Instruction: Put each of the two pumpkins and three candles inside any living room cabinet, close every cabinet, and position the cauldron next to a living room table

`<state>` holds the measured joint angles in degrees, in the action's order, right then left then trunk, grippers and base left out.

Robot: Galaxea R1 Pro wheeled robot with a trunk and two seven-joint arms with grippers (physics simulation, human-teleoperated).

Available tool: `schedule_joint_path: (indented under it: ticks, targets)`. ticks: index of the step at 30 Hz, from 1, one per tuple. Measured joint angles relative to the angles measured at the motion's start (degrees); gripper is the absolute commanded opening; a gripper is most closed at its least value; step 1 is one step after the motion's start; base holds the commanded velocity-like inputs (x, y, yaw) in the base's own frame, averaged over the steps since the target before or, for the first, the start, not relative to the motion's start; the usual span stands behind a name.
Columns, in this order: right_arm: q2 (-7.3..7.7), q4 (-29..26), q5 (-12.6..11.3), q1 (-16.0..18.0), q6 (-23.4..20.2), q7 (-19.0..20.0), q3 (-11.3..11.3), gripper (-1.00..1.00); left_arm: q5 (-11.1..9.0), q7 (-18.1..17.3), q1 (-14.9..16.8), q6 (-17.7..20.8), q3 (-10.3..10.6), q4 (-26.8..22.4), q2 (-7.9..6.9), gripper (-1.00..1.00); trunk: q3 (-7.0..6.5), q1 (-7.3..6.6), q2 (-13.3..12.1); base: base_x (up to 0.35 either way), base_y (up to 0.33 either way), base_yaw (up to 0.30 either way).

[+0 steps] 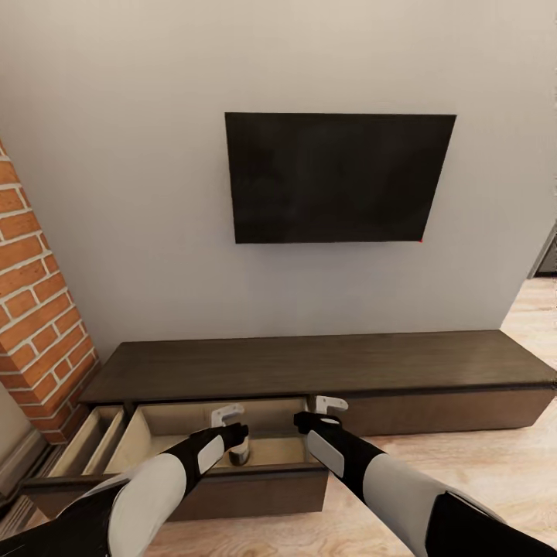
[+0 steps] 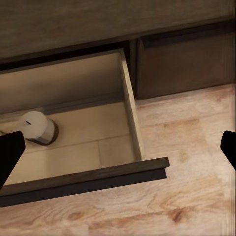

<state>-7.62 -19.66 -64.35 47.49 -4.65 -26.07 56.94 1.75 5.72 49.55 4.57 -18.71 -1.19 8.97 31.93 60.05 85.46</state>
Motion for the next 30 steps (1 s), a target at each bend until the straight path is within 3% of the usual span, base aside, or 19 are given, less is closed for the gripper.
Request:
schedule_joint_path:
  ticks: [30]
  targets:
    - [0.21, -0.07, 0.26, -0.01, 0.05, -0.17, -0.02, 1.00, 0.00, -0.38, 0.00, 0.11, 0.00, 0.00, 0.47, 1.00, 0.00, 0.00, 0.00, -0.127, -0.254, -0.006]
